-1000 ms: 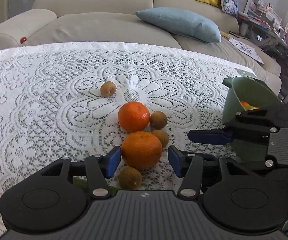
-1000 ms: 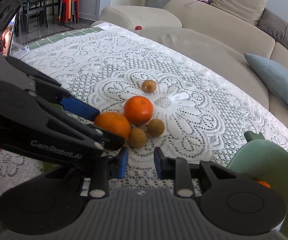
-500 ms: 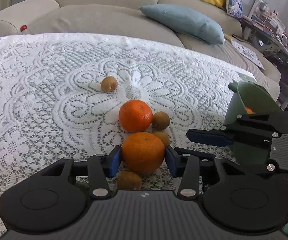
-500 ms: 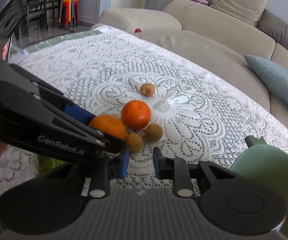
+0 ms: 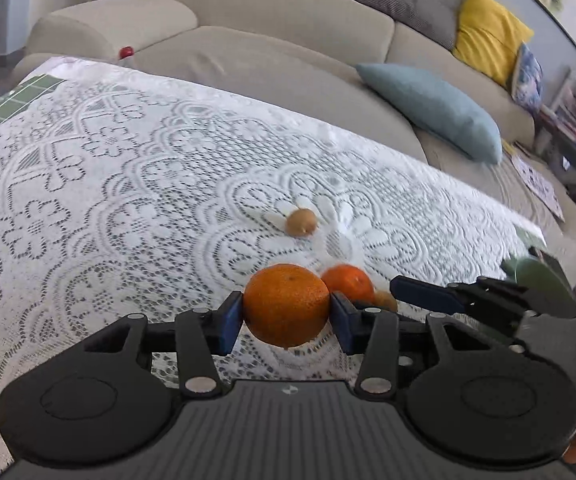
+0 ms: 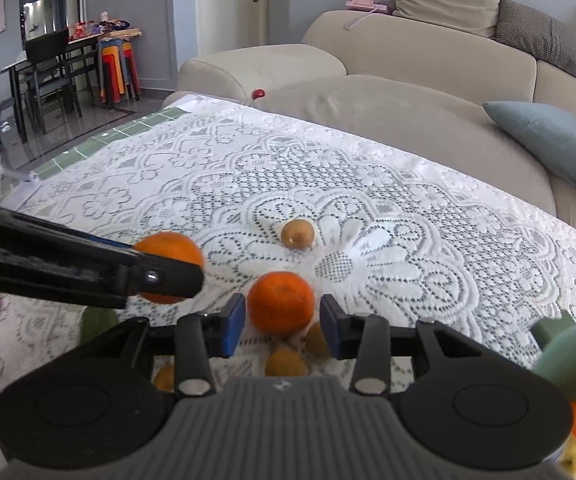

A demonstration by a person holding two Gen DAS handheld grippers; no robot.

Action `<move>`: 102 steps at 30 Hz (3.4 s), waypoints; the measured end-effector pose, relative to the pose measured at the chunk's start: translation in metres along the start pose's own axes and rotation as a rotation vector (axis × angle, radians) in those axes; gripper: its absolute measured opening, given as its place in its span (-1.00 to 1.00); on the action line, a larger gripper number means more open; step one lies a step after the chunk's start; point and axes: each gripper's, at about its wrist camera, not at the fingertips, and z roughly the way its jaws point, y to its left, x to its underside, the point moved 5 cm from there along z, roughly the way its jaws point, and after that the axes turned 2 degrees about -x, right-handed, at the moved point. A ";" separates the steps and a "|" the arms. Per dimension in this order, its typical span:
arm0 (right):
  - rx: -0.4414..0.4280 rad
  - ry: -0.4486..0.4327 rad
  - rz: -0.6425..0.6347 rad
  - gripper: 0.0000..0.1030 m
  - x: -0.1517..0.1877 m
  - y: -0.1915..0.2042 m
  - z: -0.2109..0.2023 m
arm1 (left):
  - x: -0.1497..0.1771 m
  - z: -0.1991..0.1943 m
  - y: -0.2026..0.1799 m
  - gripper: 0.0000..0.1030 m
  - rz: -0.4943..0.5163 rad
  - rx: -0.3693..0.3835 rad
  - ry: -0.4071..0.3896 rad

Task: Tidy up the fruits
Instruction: 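Grasp an orange with the left tool while the right tool grasps another orange, then carry both held oranges into the green colander and lower them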

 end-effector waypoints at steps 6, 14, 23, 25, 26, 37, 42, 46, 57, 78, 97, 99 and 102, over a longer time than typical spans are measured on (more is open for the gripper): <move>0.004 0.012 0.001 -0.22 -0.004 0.002 0.018 | -0.004 0.001 0.004 0.01 -0.030 -0.008 -0.009; 0.033 0.035 -0.021 -0.19 -0.002 0.004 0.032 | -0.005 0.001 0.009 0.01 -0.050 -0.019 -0.010; 0.025 0.019 -0.006 -0.20 -0.004 0.004 0.029 | -0.004 -0.003 0.012 0.01 -0.065 -0.039 -0.023; 0.024 0.003 -0.004 -0.20 -0.006 0.006 0.025 | -0.004 -0.006 0.012 0.01 -0.067 -0.049 -0.036; 0.024 -0.007 -0.002 -0.20 -0.007 0.006 0.021 | -0.004 -0.009 0.012 0.01 -0.069 -0.056 -0.045; -0.001 -0.117 0.046 -0.20 -0.015 0.000 -0.041 | -0.001 -0.039 -0.009 0.01 -0.094 -0.106 -0.129; 0.020 -0.176 0.036 -0.20 -0.015 -0.008 -0.077 | -0.001 -0.047 -0.030 0.01 -0.093 -0.114 -0.160; 0.038 -0.195 0.041 -0.20 -0.010 -0.022 -0.100 | -0.002 -0.049 -0.050 0.01 -0.088 -0.096 -0.176; 0.136 -0.208 0.135 -0.20 0.013 -0.094 -0.150 | 0.000 -0.042 -0.116 0.02 -0.034 0.002 -0.173; 0.212 -0.034 0.202 -0.20 0.063 -0.160 -0.154 | 0.036 -0.019 -0.209 0.01 0.129 0.155 0.005; 0.204 0.084 0.184 -0.20 0.085 -0.168 -0.137 | 0.057 -0.004 -0.217 0.02 0.172 0.116 0.108; 0.207 0.086 0.184 -0.19 0.085 -0.168 -0.137 | 0.056 -0.003 -0.217 0.02 0.166 0.119 0.111; 0.206 0.086 0.187 -0.19 0.085 -0.169 -0.136 | 0.056 -0.003 -0.217 0.03 0.163 0.119 0.110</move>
